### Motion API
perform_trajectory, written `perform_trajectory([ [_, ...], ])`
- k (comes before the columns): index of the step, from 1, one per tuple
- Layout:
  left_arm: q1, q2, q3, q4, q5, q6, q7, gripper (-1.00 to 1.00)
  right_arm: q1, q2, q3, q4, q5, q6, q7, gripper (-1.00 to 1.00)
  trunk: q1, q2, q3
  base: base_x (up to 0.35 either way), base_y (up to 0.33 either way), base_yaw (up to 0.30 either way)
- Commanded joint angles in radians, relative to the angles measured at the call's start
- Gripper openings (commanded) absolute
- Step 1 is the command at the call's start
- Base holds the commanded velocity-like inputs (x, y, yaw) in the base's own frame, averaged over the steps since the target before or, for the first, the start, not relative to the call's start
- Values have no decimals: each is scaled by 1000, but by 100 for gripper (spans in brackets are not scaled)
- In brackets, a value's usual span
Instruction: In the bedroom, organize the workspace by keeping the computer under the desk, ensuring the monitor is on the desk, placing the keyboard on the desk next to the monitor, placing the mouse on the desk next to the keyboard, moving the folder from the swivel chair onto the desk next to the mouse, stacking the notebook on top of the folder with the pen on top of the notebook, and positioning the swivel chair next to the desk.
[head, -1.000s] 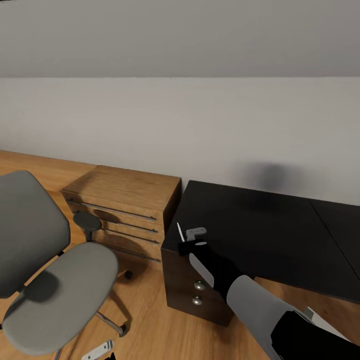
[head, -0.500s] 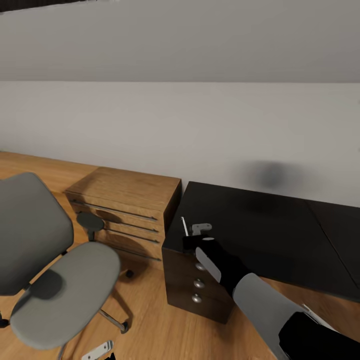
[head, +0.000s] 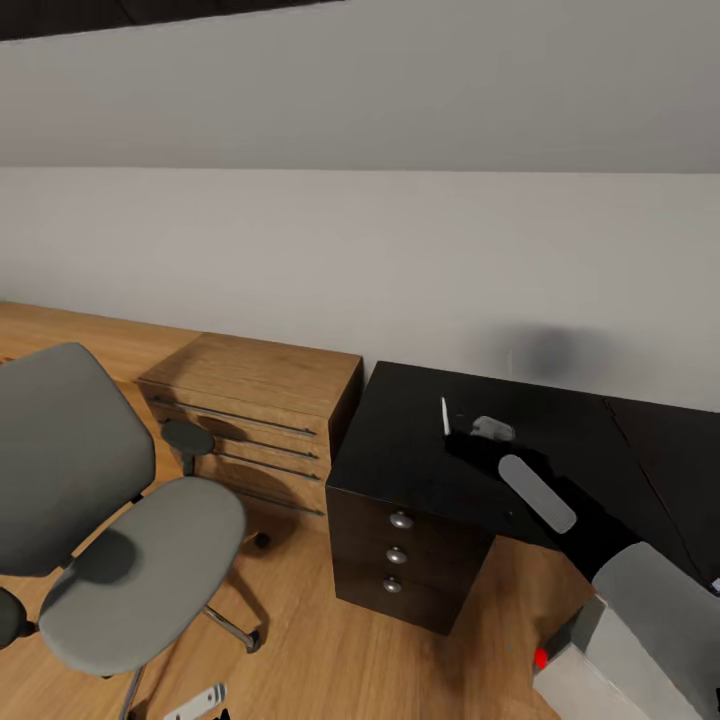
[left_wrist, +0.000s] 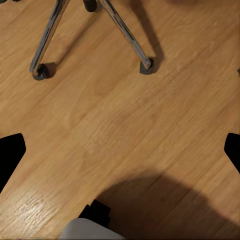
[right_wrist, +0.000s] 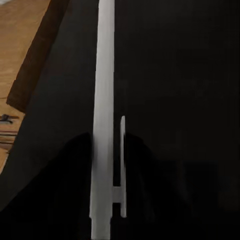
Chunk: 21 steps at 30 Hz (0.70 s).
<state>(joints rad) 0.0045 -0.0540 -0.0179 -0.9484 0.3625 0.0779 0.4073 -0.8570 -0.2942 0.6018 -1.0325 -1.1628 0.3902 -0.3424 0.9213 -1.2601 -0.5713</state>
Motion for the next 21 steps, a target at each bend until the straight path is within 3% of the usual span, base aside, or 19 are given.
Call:
perform_trajectory([
  [1, 0, 0, -2, 5, 4, 5, 6, 100, -1, -9, 3, -7, -47, -2, -10, -100, 0, -1, -1, 0, 0, 0],
  [2, 0, 0, -2, 7, 4, 5, 5, 100, -1, -23, -1, -8, -56, -1, -10, -100, 0, -1, -1, 0, 0, -31],
  [3, 0, 0, -2, 11, 4, 5, 4, 100, 0, -60, -28, -6, -90, 0, -10, -100, 0, -1, 0, 0, 0, -204],
  [7, 0, 0, -4, 29, 4, 5, 6, 100, 0, -92, -38, -5, -131, 0, -10, -100, 0, -1, 2, 0, 0, -225],
  [12, 0, 0, -46, 58, 4, 4, 8, 100, 0, -108, -41, -2, -145, -1, -11, -100, 0, -1, 5, 0, 0, -255],
  [13, 0, 2, -64, 63, 6, 3, 10, 100, 0, -127, -42, -1, -149, -2, -11, -100, 0, -1, 5, 0, 0, -15],
  [18, 0, 2, -65, 63, 6, 3, 9, 100, 0, -129, -53, 10, -148, -1, -12, -100, 0, -1, 5, 0, 0, -11],
  [21, 0, 2, -64, 63, 6, 3, 10, 100, 0, -129, -78, 44, -148, 0, -19, -100, 0, -1, 5, 0, 0, -160],
])
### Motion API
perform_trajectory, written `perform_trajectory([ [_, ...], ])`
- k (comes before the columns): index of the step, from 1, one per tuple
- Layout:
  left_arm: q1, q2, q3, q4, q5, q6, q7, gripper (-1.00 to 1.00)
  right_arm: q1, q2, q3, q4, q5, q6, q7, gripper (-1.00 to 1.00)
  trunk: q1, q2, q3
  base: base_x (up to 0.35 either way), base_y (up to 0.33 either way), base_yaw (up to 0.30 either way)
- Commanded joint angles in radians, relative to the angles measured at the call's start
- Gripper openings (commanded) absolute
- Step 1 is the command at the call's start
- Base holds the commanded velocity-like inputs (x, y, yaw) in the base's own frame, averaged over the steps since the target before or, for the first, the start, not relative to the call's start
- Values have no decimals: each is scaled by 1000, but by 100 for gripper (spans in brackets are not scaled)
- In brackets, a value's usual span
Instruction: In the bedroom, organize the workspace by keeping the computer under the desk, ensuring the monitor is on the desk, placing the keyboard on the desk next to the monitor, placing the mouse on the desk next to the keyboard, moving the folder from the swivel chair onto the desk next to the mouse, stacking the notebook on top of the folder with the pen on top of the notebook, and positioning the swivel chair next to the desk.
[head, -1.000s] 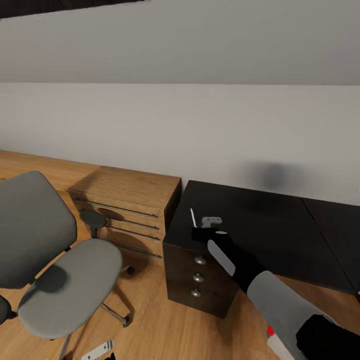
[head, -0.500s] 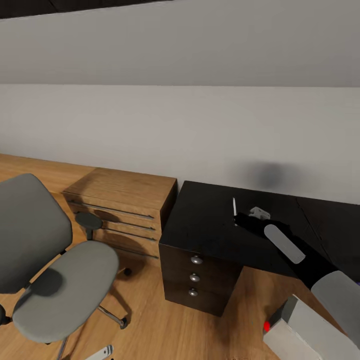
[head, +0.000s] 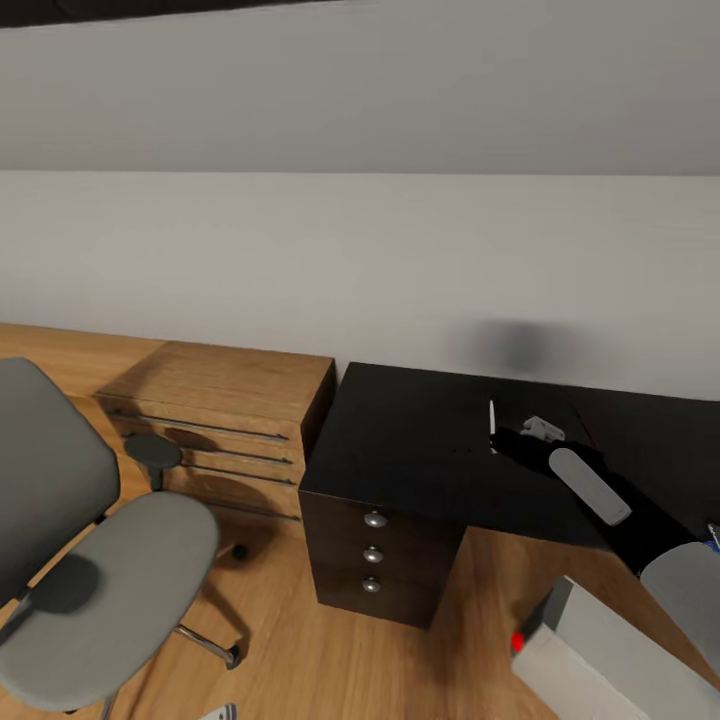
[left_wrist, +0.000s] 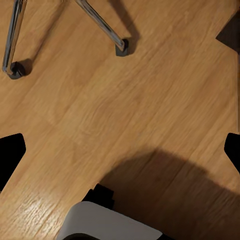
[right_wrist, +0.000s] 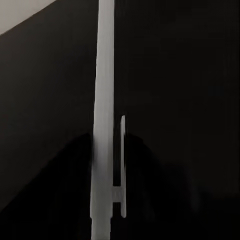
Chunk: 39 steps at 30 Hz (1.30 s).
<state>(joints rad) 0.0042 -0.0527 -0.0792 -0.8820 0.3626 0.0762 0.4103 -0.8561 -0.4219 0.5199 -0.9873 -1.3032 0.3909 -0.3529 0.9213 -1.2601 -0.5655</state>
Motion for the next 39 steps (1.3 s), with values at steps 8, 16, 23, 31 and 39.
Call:
perform_trajectory([
  [8, 0, 0, -3, -3, 6, 4, 7, 100, -1, -1, -64, 43, 1, 8, -19, -100, 0, -1, -1, 0, 0, -244],
  [16, 0, 1, -2, -3, 6, 4, 6, 100, -2, -38, -80, 45, 96, 74, -40, -100, 0, -1, -1, 0, 0, -260],
  [23, 0, 1, -2, -3, 5, 4, 7, 100, -4, -62, -87, 45, 169, 122, -83, -100, 0, -1, 0, 0, 0, -261],
  [31, 0, 1, -2, -3, 3, 4, 7, 100, -5, -68, -97, 48, 312, 158, -159, -100, 0, -1, 3, 0, 0, -261],
  [39, 0, 0, -2, -3, 1, 4, 10, 100, -6, -68, -126, 54, 392, 177, -174, -100, 0, -1, 6, 0, 0, -261],
])
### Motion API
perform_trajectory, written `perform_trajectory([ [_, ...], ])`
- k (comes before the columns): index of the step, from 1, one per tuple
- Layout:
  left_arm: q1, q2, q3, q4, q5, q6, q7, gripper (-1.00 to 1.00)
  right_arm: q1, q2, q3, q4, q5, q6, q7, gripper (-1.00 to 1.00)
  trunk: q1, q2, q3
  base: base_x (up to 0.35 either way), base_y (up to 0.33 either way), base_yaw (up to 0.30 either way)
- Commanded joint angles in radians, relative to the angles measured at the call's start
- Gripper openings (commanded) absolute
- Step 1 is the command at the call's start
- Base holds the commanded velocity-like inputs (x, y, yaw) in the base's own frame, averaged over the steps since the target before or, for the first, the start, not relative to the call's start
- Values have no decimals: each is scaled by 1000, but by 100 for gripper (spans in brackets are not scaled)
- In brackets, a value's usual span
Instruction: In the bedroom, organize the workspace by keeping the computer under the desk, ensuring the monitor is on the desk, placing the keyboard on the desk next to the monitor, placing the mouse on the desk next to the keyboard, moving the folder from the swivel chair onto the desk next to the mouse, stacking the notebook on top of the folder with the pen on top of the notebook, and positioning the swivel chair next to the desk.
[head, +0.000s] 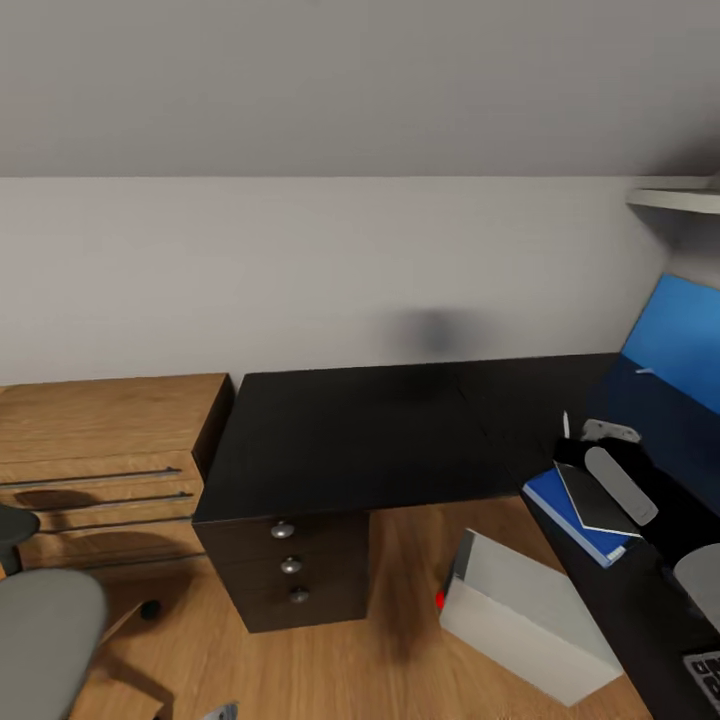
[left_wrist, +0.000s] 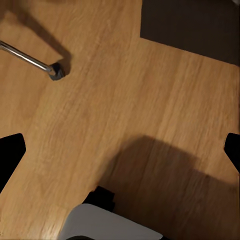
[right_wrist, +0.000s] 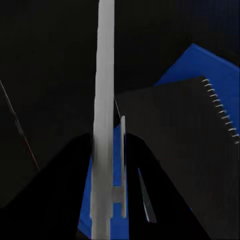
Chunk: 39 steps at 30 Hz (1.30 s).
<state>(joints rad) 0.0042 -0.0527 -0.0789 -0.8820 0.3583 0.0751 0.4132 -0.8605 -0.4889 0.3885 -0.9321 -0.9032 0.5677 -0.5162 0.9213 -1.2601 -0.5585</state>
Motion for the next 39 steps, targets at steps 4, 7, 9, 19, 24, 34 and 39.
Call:
perform_trajectory([
  [4, 0, 1, -2, -3, 7, 5, 8, 100, -2, 3, 6, 17, 56, 1, -9, -100, 0, -1, -1, 0, 0, -190],
  [7, 0, 1, -2, -3, 7, 5, 9, 100, -2, 4, 11, 23, 67, 2, -9, -100, 0, -1, -1, 0, 0, -53],
  [9, 0, 1, -2, -3, 7, 5, 8, 100, -2, 5, 14, 25, 79, 4, -9, -100, 0, -1, -1, 0, 0, -19],
  [19, 0, 2, -2, -8, 8, -10, 4, 100, -2, 28, 23, 76, 110, 10, -3, -100, 0, -1, -1, 0, 0, -3],
  [24, 0, 2, -2, -8, 8, -44, 0, 100, -2, 33, 23, 87, 113, 11, -1, -100, 0, -1, -1, 0, 0, 0],
  [34, 0, 2, -2, -8, 8, -52, -1, 100, -4, 35, 21, 173, 113, 11, 1, -100, 0, -1, -1, 0, 0, 0],
  [39, 0, 3, -2, -8, 8, -52, -1, 100, -6, 35, 21, 197, 113, 11, 2, -100, 0, -1, -1, 0, 0, 0],
])
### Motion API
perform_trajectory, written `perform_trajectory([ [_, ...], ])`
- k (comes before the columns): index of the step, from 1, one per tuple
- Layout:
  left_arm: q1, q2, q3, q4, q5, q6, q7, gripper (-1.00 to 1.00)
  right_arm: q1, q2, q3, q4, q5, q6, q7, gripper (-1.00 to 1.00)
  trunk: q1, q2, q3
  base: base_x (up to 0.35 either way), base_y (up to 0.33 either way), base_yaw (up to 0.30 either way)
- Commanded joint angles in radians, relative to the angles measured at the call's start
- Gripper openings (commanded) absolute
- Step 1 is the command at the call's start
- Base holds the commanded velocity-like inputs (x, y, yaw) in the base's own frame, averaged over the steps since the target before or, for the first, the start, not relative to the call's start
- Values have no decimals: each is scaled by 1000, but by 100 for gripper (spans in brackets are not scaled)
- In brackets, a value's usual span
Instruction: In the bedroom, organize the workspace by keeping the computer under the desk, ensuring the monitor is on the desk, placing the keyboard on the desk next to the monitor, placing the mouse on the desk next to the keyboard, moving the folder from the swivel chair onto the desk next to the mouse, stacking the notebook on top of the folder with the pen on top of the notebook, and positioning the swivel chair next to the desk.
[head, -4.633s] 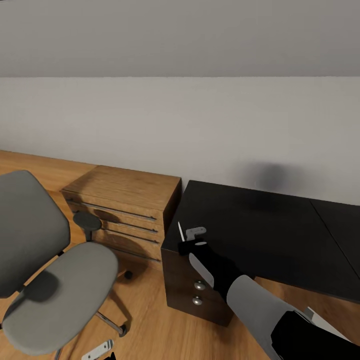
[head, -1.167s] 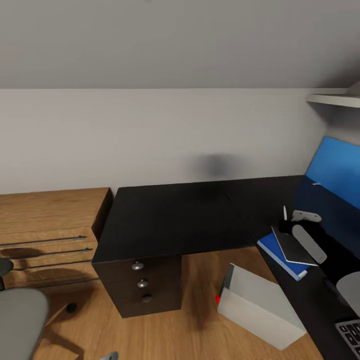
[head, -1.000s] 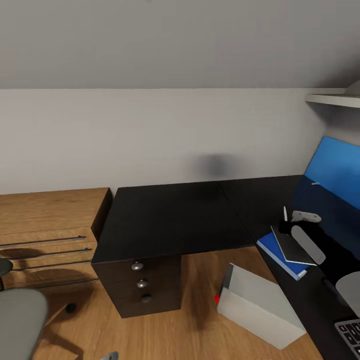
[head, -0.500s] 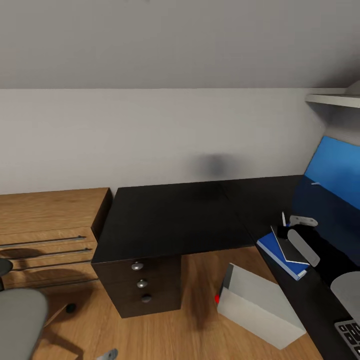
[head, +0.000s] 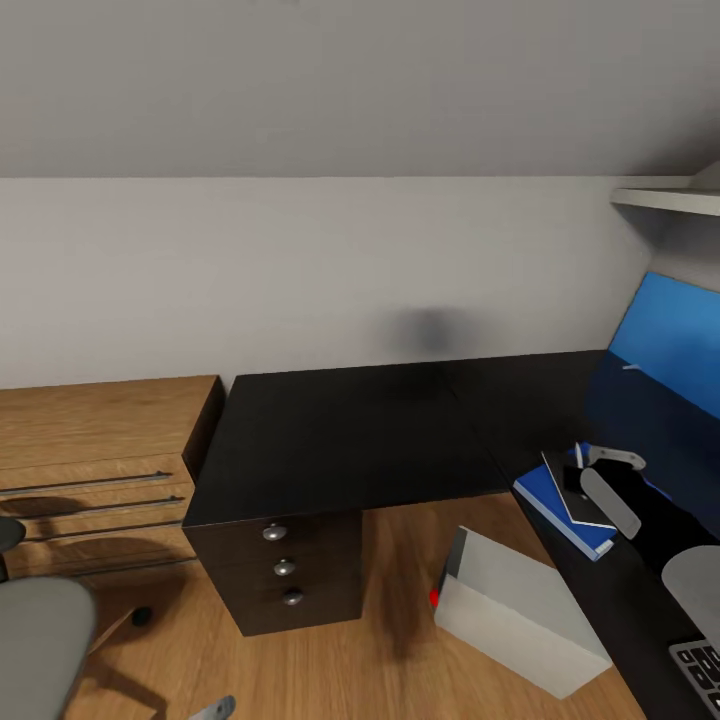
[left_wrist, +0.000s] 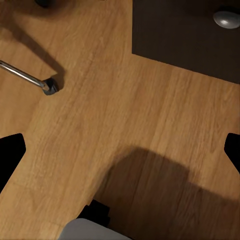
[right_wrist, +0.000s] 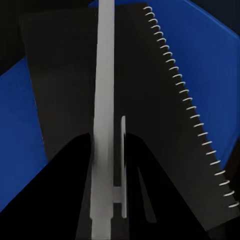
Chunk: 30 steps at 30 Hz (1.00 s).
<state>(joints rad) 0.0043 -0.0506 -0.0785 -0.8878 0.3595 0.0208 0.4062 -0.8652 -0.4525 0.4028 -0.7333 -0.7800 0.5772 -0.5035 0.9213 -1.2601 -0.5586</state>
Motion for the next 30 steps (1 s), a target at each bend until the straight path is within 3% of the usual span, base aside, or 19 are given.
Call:
perform_trajectory([
  [1, 0, 0, -3, -3, 7, 2, 6, 100, -1, -2, 7, 3, -10, 1, -10, -100, 0, -1, -1, 0, 0, 0],
  [15, 0, 0, -3, -4, 7, 2, 6, 100, -1, -2, 8, 31, 12, 1, -8, -100, 0, -1, -1, 0, 0, 0],
  [16, 0, 0, -3, -4, 7, 2, 6, 100, -1, -2, 8, 33, 14, 1, -8, 100, 0, -1, -1, 0, 0, 0],
  [20, 0, 1, -3, -4, 7, 2, 6, 100, -1, -2, 8, 32, 17, 1, -8, 100, 0, -1, -1, 0, 0, 0],
  [30, 0, 0, -3, -3, 7, 2, 7, 100, -1, -2, 8, 28, 18, 0, -7, 100, -38, 69, 30, 0, 0, 0],
])
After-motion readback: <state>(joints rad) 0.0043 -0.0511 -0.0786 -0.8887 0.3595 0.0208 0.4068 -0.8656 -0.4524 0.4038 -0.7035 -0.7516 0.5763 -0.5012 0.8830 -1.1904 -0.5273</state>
